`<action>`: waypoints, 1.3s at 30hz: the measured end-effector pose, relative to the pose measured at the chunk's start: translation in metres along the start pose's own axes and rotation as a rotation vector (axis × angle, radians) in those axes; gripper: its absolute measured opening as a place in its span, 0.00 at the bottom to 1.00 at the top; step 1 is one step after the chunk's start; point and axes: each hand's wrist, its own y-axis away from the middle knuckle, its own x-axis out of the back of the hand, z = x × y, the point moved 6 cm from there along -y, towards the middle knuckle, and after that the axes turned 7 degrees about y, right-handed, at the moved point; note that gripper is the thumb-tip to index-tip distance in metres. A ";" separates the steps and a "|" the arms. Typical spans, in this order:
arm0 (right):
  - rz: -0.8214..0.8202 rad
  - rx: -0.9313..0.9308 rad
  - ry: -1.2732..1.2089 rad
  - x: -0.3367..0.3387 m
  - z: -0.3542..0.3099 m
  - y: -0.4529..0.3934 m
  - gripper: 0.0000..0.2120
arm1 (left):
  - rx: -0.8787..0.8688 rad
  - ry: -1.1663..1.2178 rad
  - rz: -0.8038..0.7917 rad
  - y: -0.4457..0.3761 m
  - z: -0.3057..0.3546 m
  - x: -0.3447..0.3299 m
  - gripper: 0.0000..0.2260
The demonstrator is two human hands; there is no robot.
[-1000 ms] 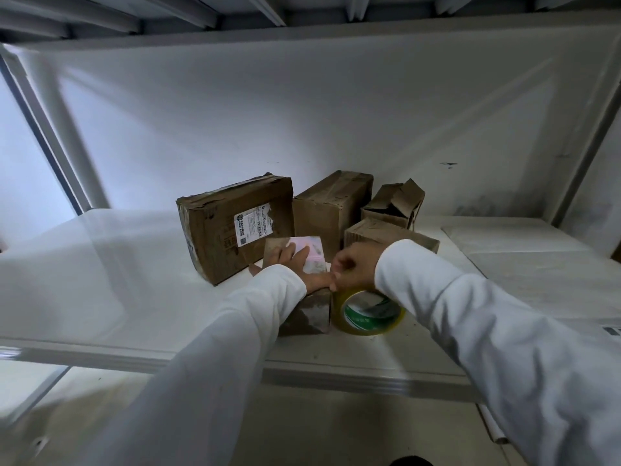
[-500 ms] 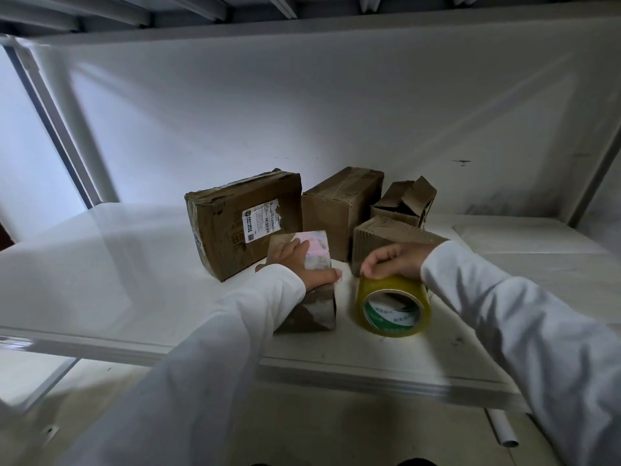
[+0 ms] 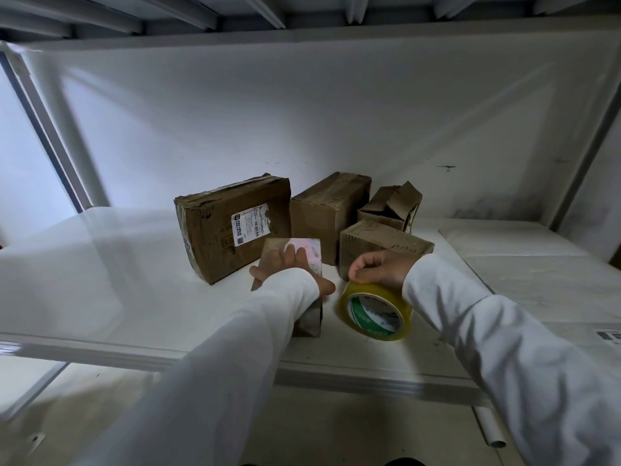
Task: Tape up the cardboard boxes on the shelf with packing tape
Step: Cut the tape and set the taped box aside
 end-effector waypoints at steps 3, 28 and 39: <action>0.029 -0.008 -0.001 -0.001 0.001 0.001 0.04 | -0.044 0.010 -0.012 0.000 0.004 0.004 0.45; 0.194 -0.124 0.358 -0.001 -0.022 0.022 0.19 | -0.127 0.544 -0.122 0.015 0.053 0.014 0.18; 0.054 -0.110 0.233 -0.005 -0.015 0.021 0.25 | -0.190 0.578 -0.049 0.021 0.039 0.016 0.11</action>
